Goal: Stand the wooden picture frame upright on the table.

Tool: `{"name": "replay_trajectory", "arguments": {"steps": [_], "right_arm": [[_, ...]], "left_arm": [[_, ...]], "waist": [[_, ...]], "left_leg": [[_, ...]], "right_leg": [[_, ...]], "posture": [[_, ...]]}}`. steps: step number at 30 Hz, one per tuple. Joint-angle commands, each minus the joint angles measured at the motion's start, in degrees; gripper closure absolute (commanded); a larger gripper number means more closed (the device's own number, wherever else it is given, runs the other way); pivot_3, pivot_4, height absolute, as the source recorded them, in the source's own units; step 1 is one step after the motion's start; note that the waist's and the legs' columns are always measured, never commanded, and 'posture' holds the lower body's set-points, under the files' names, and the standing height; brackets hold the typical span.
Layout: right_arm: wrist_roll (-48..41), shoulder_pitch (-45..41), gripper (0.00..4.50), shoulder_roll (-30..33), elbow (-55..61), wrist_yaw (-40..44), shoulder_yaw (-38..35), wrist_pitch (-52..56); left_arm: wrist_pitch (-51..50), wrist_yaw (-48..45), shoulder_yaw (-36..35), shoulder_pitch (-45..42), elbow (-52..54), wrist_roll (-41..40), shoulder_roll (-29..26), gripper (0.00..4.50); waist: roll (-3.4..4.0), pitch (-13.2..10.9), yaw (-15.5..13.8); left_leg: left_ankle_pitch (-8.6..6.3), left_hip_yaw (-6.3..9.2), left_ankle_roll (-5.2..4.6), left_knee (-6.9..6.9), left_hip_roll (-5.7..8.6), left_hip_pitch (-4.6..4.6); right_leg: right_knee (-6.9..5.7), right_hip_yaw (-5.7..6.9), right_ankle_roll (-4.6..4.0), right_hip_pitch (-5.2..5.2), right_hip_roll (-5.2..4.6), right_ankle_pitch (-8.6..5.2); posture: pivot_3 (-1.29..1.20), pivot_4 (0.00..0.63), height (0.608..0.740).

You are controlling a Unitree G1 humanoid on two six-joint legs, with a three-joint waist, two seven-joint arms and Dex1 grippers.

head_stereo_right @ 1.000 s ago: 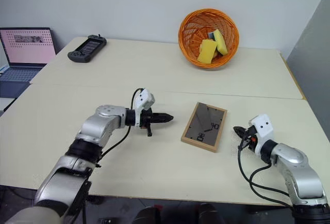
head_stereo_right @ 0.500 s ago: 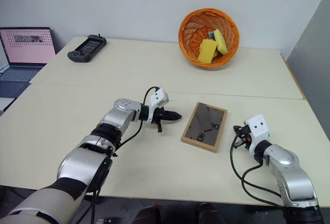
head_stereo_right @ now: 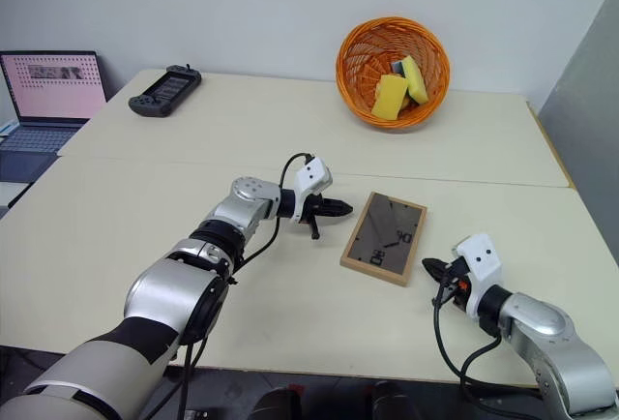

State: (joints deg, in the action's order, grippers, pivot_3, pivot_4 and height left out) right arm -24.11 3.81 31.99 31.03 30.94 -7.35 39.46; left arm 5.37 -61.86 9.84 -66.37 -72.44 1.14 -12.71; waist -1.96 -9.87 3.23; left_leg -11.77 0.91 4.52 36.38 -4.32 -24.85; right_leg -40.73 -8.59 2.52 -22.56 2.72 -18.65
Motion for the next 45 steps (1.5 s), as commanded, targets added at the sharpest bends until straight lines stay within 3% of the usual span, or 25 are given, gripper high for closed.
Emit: {"name": "replay_trajectory", "arguments": {"steps": [1, 17, 22, 26, 31, 45], "right_arm": [[-0.73, -0.29, 4.50, -0.64, 0.09, -0.56, -0.51, -0.20], [5.48, -3.75, 4.50, -3.15, -10.16, -3.04, 3.22, -5.53], [8.84, -12.22, 4.50, -2.78, -19.55, -3.15, 3.03, -10.85], [9.90, -16.58, 4.50, -3.23, -24.72, -2.67, 3.81, -13.11], [11.06, -19.98, 4.50, -4.11, -29.41, -1.31, 5.65, -15.28], [13.97, -26.57, 4.50, -6.85, -38.55, 1.03, 8.81, -19.27]], "left_arm": [[1.42, 1.61, -1.04, -2.28, -0.36, 1.17, 0.85, 4.49], [-0.32, 1.41, -3.09, -3.08, -0.91, 2.54, 1.64, 4.49], [-0.72, -16.60, -0.16, 4.72, 6.16, 2.54, -4.00, 4.49], [-4.47, -20.53, 0.47, 10.20, 14.41, 1.32, -5.76, 4.49], [-9.62, -19.71, 0.29, 14.10, 23.40, -0.28, -5.57, 4.49], [-17.34, -16.67, 0.43, 16.83, 33.41, -2.87, -3.97, 4.49]], "waist": [[0.00, 0.00, 0.00], [0.00, 0.00, 0.04], [0.04, 0.01, 0.68], [0.09, -0.01, 1.03], [0.09, -0.01, 0.82], [0.10, -0.01, 1.38]], "left_leg": [[0.00, 0.02, 0.00, 0.00, 0.02, 0.00], [0.00, 0.45, 0.00, 0.00, 0.31, 0.00], [0.01, 0.45, -0.01, -0.01, 0.33, 0.06], [0.02, 0.59, -0.01, -0.04, 0.31, 0.11], [0.02, 0.62, -0.01, 0.00, 0.35, 0.05], [0.02, 0.65, -0.02, 0.02, 0.35, 0.07]], "right_leg": [[0.00, 0.00, 0.00, 0.02, 0.00, 0.00], [0.01, -0.08, 0.14, 0.27, -0.01, -0.13], [-0.02, -0.10, 0.09, 0.27, -0.02, -0.16], [-0.14, 0.04, -0.01, 0.30, -0.02, -0.22], [-0.13, 0.03, -0.02, 0.36, -0.05, -0.23], [-0.16, 0.04, -0.02, 0.36, -0.05, -0.23]], "posture": [[0.00, 0.150, 0.740], [0.00, 0.150, 0.740], [0.00, 0.150, 0.740], [0.00, 0.150, 0.740], [0.00, 0.150, 0.740], [0.00, 0.150, 0.740]]}}
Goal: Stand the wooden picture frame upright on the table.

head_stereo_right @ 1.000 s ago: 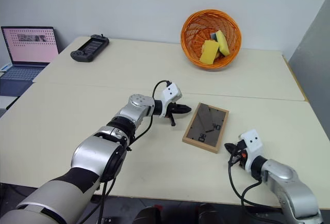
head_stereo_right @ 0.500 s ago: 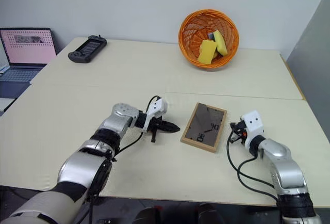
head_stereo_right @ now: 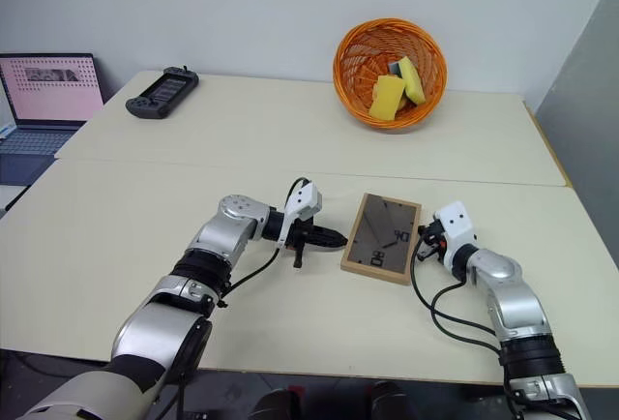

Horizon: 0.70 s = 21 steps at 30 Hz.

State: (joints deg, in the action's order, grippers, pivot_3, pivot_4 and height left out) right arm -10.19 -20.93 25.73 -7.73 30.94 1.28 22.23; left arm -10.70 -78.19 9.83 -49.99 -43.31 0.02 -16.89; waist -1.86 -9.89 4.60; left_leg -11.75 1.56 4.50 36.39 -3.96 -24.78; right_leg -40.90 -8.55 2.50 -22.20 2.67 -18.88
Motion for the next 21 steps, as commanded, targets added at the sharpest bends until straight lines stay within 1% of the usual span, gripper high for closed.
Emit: {"name": "replay_trajectory", "arguments": {"steps": [1, 9, 14, 16, 19, 21], "right_arm": [[0.16, -2.17, 4.50, -0.81, -0.16, 1.15, 0.29, -2.21], [0.86, -3.49, 4.50, -1.29, -2.08, 2.00, 0.53, -3.23], [1.54, -2.77, 4.50, -0.22, -1.41, 2.78, 0.31, -3.44], [1.75, -1.31, 4.50, 1.18, 0.36, 3.45, -0.20, -3.26], [1.30, 1.25, 4.50, 3.13, 3.48, 4.72, -1.35, -2.25], [1.20, 3.19, 4.50, 4.62, 5.75, 5.34, -1.78, -1.58]], "left_arm": [[-1.66, -0.37, 0.48, 0.81, 4.98, -1.91, 0.03, 4.49], [-3.23, 0.80, 0.12, 1.81, 6.90, -2.62, -1.32, 4.49], [-2.71, 2.57, -0.40, 1.64, 5.98, -2.75, -2.05, 4.49], [-3.55, 3.43, -0.70, 1.52, 5.72, -2.63, -3.09, 4.49], [-8.62, 5.22, -1.63, 1.00, 6.53, -3.20, -4.61, 4.49], [-17.52, 7.64, -3.80, 0.73, 9.47, -5.78, -4.74, 4.49]], "waist": [[0.00, 0.00, 0.03], [0.00, 0.00, 0.13], [0.00, 0.00, 0.13], [0.00, 0.00, 0.12], [0.01, 0.00, 0.08], [0.01, -0.01, 0.07]], "left_leg": [[0.00, 0.01, 0.00, 0.00, 0.00, 0.00], [0.00, 0.02, 0.00, 0.01, 0.00, 0.00], [0.00, 0.03, 0.00, 0.01, 0.00, 0.00], [0.00, 0.03, 0.00, 0.01, 0.00, 0.00], [0.00, 0.03, 0.00, 0.01, 0.01, 0.00], [0.00, 0.05, 0.00, 0.01, 0.01, 0.00]], "right_leg": [[0.00, 0.01, 0.00, 0.00, 0.00, 0.00], [-0.02, 0.01, 0.00, 0.00, 0.00, 0.00], [-0.02, 0.01, 0.00, 0.00, 0.00, 0.00], [-0.02, 0.01, 0.00, 0.00, 0.00, 0.00], [-0.01, 0.01, 0.00, 0.00, 0.00, 0.00], [-0.02, 0.01, 0.00, 0.00, 0.00, 0.00]], "posture": [[0.00, 0.150, 0.740], [0.00, 0.150, 0.740], [0.00, 0.150, 0.740], [0.00, 0.150, 0.740], [0.00, 0.150, 0.740], [0.00, 0.150, 0.740]]}}
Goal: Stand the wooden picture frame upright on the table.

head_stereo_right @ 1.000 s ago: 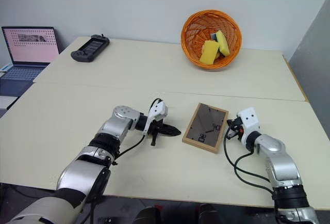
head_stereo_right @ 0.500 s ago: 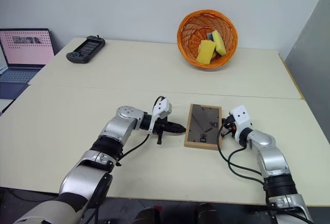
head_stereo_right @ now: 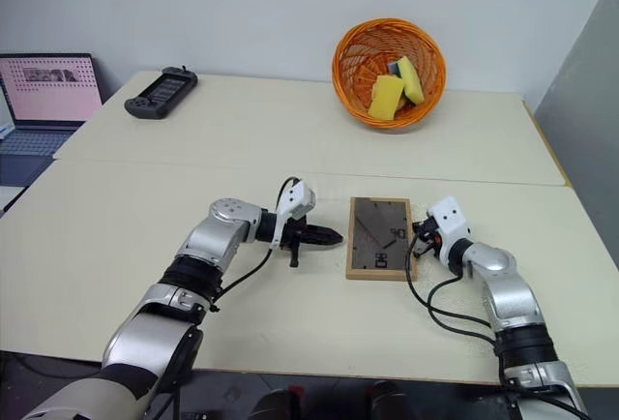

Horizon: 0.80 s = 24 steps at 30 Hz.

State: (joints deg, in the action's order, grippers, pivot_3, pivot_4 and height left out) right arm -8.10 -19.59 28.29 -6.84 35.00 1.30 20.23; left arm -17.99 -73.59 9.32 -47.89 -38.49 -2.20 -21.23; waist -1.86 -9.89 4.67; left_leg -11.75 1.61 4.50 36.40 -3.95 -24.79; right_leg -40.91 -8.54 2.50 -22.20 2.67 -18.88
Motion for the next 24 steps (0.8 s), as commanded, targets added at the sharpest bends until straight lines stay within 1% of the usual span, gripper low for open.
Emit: {"name": "replay_trajectory", "arguments": {"steps": [1, 3, 4, 6, 7, 8, 9, 12, 15, 20, 24], "right_arm": [[-1.07, 2.94, 4.50, 2.76, 6.16, 1.63, -2.06, 0.72], [-1.71, 4.71, 4.50, 3.70, 8.38, 2.12, -2.70, 1.69], [-2.08, 5.65, 4.50, 4.12, 9.55, 2.29, -3.05, 2.31], [-2.53, 7.58, 4.50, 4.74, 12.07, 2.62, -3.44, 3.33], [-2.80, 8.34, 4.50, 4.78, 13.13, 2.63, -3.59, 3.94], [-3.02, 8.93, 4.50, 4.75, 13.96, 2.55, -3.65, 4.41], [-3.12, 9.40, 4.50, 4.67, 14.46, 2.38, -3.58, 4.61], [-2.93, 10.21, 4.50, 4.12, 15.06, 1.72, -3.16, 4.88], [-2.93, 10.71, 4.50, 3.41, 15.94, 1.30, -2.76, 5.36], [-2.99, 11.08, 4.50, 3.01, 16.83, 1.24, -2.60, 5.87], [-2.94, 11.27, 4.50, 3.07, 17.02, 1.42, -2.43, 5.97]], "left_arm": [[-16.49, 3.80, -3.85, -1.38, 7.16, -4.80, -0.61, 4.49], [-27.71, 4.65, -4.81, -0.90, 13.24, -7.97, -1.04, 4.49], [-36.22, 5.70, -6.01, -1.29, 16.38, -10.45, -0.94, 4.49], [-54.86, 10.56, -10.34, -3.43, 19.58, -13.81, 0.74, 4.49], [-62.98, 13.97, -13.48, -4.40, 20.46, -13.86, 2.45, 4.49], [-69.13, 17.20, -16.36, -5.03, 21.13, -13.41, 4.15, 4.49], [-72.43, 20.92, -19.28, -5.51, 20.45, -13.56, 5.86, 4.49], [-74.51, 31.08, -24.39, -4.59, 20.19, -18.44, 9.13, 4.49], [-74.51, 40.62, -25.16, -1.59, 21.59, -30.25, 8.52, 4.49], [-74.51, 60.78, -26.80, 2.05, 19.93, -50.24, 5.91, 4.49], [-74.51, 74.54, -26.32, 4.32, 20.73, -65.21, 4.97, 4.49]], "waist": [[0.00, 0.00, 0.02], [0.01, -0.01, 0.03], [0.01, -0.01, 0.03], [0.03, -0.03, 0.02], [0.03, -0.02, 0.03], [0.03, -0.02, 0.06], [0.05, -0.03, 0.03], [0.06, -0.03, 0.24], [0.07, -0.02, 0.29], [0.09, -0.01, 0.10], [0.09, 0.00, -0.13]], "left_leg": [[0.00, 0.00, 0.00, 0.00, 0.01, -0.01], [0.00, 0.03, 0.00, 0.01, 0.01, -0.03], [0.00, 0.05, 0.00, 0.01, 0.01, -0.05], [0.00, 0.06, 0.00, 0.01, 0.01, -0.02], [0.00, 0.10, 0.00, 0.03, 0.02, -0.08], [0.00, 0.19, 0.00, 0.04, 0.03, -0.09], [0.00, 0.21, 0.00, 0.07, 0.04, -0.08], [-0.01, 0.35, -0.01, 0.21, 0.09, -0.07], [0.00, 0.36, 0.00, 0.22, 0.06, -0.01], [0.00, 0.34, 0.02, 0.23, 0.13, 0.00], [0.00, 0.35, 0.02, 0.25, 0.32, 0.01]], "right_leg": [[0.01, 0.00, 0.00, 0.00, 0.00, 0.00], [0.00, 0.01, 0.02, 0.00, 0.00, -0.01], [0.00, 0.02, 0.03, 0.00, 0.00, -0.02], [0.00, 0.03, 0.03, 0.03, 0.00, -0.02], [0.00, 0.07, 0.05, 0.02, 0.00, -0.03], [-0.03, 0.13, 0.07, 0.04, 0.00, -0.04], [0.00, 0.15, 0.10, 0.05, 0.00, -0.06], [0.00, 0.21, 0.20, 0.15, -0.01, -0.13], [-0.03, 0.20, 0.15, 0.16, -0.02, -0.10], [-0.08, 0.24, 0.15, 0.16, -0.19, -0.10], [-0.07, 0.30, 0.18, 0.22, -0.40, -0.11]], "posture": [[0.00, 0.150, 0.740], [0.00, 0.150, 0.740], [0.00, 0.150, 0.740], [0.00, 0.150, 0.740], [0.00, 0.150, 0.740], [0.00, 0.150, 0.740], [0.00, 0.150, 0.740], [0.00, 0.150, 0.740], [0.00, 0.150, 0.740], [0.00, 0.150, 0.740], [0.00, 0.150, 0.740]]}}
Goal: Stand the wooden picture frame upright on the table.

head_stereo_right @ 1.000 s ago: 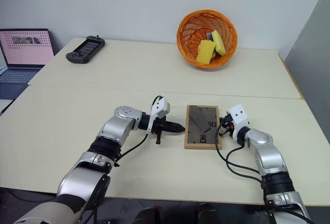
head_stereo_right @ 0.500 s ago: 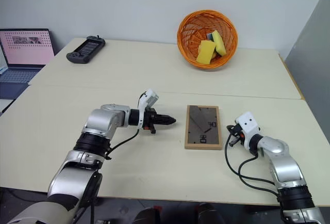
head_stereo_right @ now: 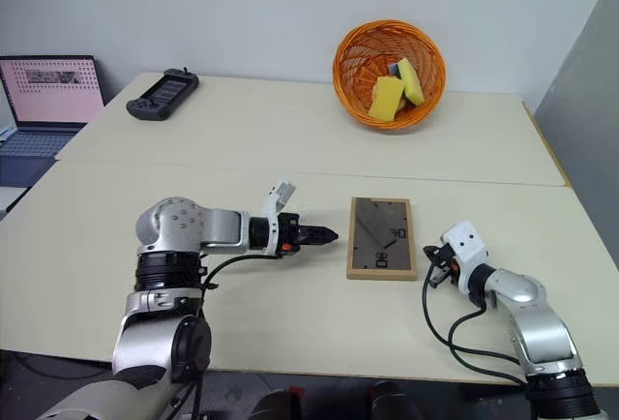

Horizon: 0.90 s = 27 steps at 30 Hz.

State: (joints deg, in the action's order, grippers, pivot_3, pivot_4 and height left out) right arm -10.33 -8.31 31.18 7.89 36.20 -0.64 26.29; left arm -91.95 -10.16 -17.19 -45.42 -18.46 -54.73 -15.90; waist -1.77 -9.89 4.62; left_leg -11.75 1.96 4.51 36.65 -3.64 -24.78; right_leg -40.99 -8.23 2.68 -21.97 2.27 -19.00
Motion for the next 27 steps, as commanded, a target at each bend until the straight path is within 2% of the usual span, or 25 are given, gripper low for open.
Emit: {"name": "replay_trajectory", "arguments": {"steps": [1, 4, 9, 15, 20, 27], "right_arm": [[-0.64, -0.03, 4.50, 0.13, 2.15, 0.24, -0.34, -0.13], [-0.68, -0.36, 4.50, -0.18, 2.23, 0.15, -0.05, 0.10], [-0.72, -0.46, 4.50, -0.37, 2.64, 0.08, 0.24, 0.49], [-0.90, 0.11, 4.50, -0.30, 3.42, -0.03, 0.17, 0.79], [-0.99, 0.51, 4.50, -0.05, 4.10, 0.07, 0.01, 1.17], [-1.15, 0.65, 4.50, 0.39, 5.30, 0.46, -0.13, 2.24]], "left_arm": [[-0.55, 13.92, 0.87, 2.44, 1.06, -16.51, -0.49, 4.49], [-0.55, 21.90, 2.80, 4.15, 2.11, -26.90, -0.92, 4.49], [-0.22, 31.09, 5.29, 4.48, 0.43, -39.57, -1.40, 3.61], [8.52, 42.03, 13.70, 7.29, 2.72, -56.57, -5.80, 2.39], [11.59, 43.13, 15.09, 7.04, 1.63, -58.27, -5.66, 1.56], [12.81, 45.85, 15.63, 6.36, -1.33, -58.27, -4.97, 1.56]], "waist": [[0.00, 0.00, -0.16], [0.00, 0.00, -0.36], [0.00, 0.00, -0.58], [0.00, 0.00, -0.66], [0.00, 0.00, -1.54], [0.00, 0.00, -1.63]], "left_leg": [[0.00, 0.00, 0.00, 0.01, 0.02, 0.00], [0.00, 0.05, 0.01, 0.05, 0.06, 0.00], [0.00, 0.12, 0.01, 0.06, 0.10, 0.00], [0.00, 0.14, 0.02, 0.06, 0.10, 0.01], [0.00, 0.13, 0.03, 0.08, 0.14, 0.00], [0.00, 0.10, 0.03, 0.08, 0.15, 0.01]], "right_leg": [[0.00, 0.01, 0.01, 0.02, -0.03, 0.00], [0.02, 0.10, 0.03, 0.13, -0.10, -0.02], [0.07, 0.18, 0.03, 0.19, -0.11, -0.02], [0.10, 0.20, 0.03, 0.20, -0.11, -0.02], [0.14, 0.19, 0.03, 0.22, -0.11, -0.02], [0.22, 0.17, 0.04, 0.22, -0.11, -0.03]], "posture": [[0.00, 0.150, 0.740], [0.00, 0.150, 0.740], [0.00, 0.150, 0.740], [0.00, 0.150, 0.740], [0.00, 0.150, 0.740], [0.00, 0.150, 0.740]]}}
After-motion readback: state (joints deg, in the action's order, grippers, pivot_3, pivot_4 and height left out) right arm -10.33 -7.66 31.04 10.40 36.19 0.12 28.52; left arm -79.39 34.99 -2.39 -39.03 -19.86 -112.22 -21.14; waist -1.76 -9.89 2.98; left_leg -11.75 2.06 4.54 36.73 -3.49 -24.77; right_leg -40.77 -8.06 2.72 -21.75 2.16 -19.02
